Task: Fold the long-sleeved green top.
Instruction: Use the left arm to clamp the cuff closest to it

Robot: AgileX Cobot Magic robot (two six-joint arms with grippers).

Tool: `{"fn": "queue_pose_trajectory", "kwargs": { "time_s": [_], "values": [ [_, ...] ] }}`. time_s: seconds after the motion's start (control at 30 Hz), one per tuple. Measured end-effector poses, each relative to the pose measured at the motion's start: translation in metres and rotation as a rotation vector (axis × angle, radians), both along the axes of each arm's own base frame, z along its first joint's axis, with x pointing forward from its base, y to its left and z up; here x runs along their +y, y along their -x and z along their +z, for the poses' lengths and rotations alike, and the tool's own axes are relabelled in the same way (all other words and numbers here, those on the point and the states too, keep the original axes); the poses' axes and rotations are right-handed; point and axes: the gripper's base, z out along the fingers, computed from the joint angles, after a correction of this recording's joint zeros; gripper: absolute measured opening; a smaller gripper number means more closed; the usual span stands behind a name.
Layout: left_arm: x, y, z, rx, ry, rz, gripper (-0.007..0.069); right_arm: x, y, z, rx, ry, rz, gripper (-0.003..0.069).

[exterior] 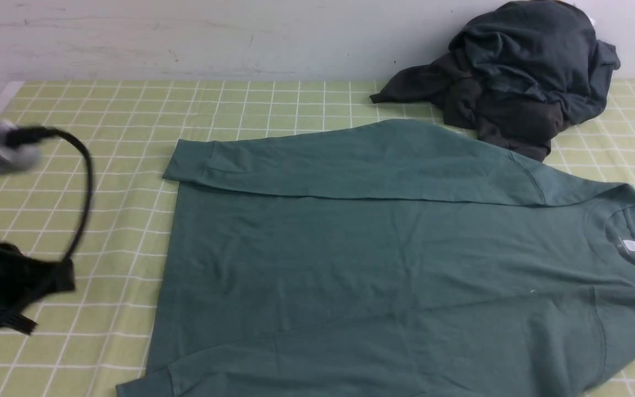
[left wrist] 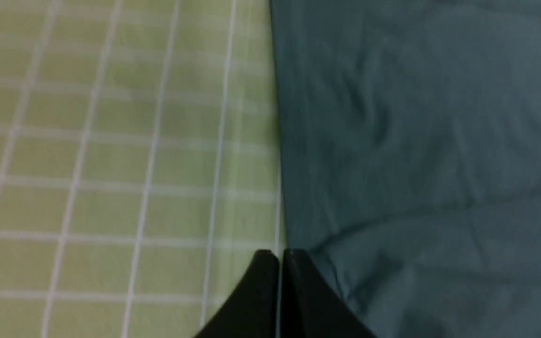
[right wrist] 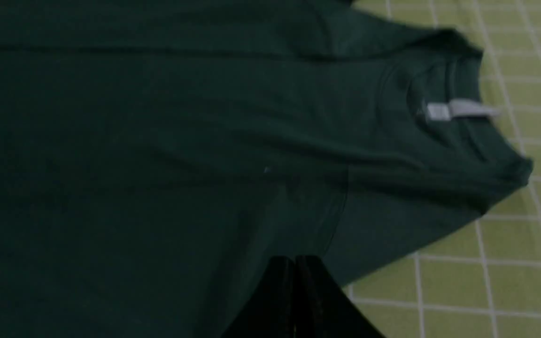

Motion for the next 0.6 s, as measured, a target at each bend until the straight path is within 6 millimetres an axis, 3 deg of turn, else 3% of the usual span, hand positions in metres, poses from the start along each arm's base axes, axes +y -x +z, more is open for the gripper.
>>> {"fn": "queue_pose_trajectory", "kwargs": {
  "time_s": [0.13, 0.17, 0.27, 0.4, 0.6],
  "values": [
    [-0.005, -0.018, -0.035, 0.196, -0.012, -0.055, 0.0085, 0.009, -0.007, -0.036, 0.162, 0.023, 0.133, -0.0004],
    [-0.005, -0.019, -0.037, 0.204, -0.013, -0.054, 0.0091, 0.01, -0.008, -0.037, 0.16, 0.016, 0.138, -0.0004],
    [-0.008, -0.035, -0.065, 0.287, -0.015, -0.047, 0.0215, 0.017, -0.012, -0.051, 0.103, -0.002, 0.203, -0.0004],
    [-0.009, -0.047, -0.088, 0.354, -0.013, -0.036, 0.03, 0.02, -0.015, -0.053, 0.041, -0.036, 0.217, -0.0004],
    [-0.011, -0.057, -0.115, 0.449, -0.011, -0.024, 0.0282, 0.024, -0.016, -0.051, 0.012, -0.062, 0.249, -0.0004]
  ]
}}
